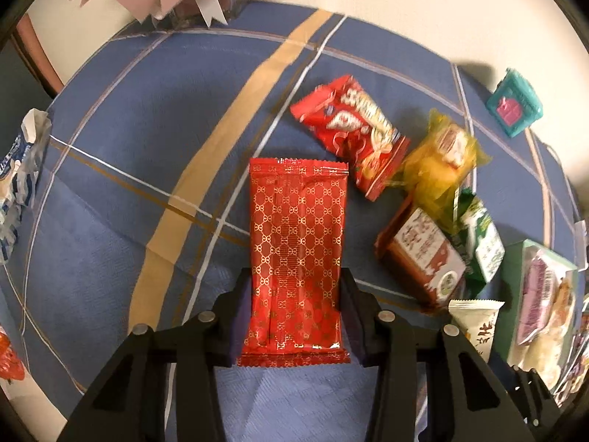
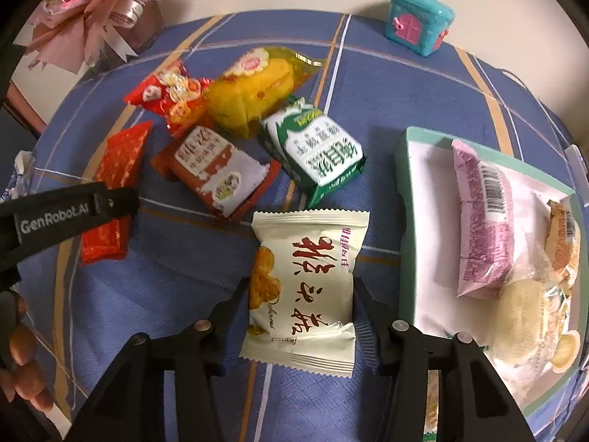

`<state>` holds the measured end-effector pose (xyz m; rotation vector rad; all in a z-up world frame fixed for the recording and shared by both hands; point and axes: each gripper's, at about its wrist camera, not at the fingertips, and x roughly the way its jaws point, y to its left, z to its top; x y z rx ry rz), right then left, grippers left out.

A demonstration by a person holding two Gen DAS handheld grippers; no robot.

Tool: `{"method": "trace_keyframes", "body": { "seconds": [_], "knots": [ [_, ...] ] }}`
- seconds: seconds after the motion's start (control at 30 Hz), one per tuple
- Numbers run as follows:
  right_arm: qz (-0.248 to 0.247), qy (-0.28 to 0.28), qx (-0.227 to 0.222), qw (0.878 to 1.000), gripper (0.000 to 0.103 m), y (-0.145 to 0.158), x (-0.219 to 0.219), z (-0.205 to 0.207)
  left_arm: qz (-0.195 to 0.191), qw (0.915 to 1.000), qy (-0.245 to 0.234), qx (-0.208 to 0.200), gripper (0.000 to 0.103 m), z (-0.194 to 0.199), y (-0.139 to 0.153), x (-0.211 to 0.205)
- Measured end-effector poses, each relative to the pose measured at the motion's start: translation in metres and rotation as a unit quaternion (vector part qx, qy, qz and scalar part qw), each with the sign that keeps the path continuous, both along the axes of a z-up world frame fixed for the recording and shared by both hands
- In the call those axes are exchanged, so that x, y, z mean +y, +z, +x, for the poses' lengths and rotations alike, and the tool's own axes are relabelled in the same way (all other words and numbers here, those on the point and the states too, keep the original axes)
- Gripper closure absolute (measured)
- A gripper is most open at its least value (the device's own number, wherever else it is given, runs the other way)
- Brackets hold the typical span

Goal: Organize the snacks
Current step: 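Grasp the red pack with the left tool while the right tool grasps the white pastry pack, then lift both packs and carry them over the white tray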

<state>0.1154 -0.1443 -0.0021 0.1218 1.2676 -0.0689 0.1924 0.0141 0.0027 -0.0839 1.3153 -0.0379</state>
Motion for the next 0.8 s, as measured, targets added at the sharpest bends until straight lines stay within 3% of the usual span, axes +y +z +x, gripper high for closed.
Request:
{"method": "trace_keyframes", "body": {
  "seconds": [0.43, 0.8],
  "knots": [
    [0.030, -0.029, -0.063, 0.997, 0.049, 0.060, -0.030, -0.004, -0.037, 0.9943, 0.035, -0.093, 0.057, -0.011, 0.078, 0.011],
    [0.041, -0.068, -0.078, 0.994, 0.049, 0.072, -0.065, -0.011, -0.038, 0.9955, 0.011, -0.086, 0.057, -0.021, 0.079, -0.025]
  ]
}}
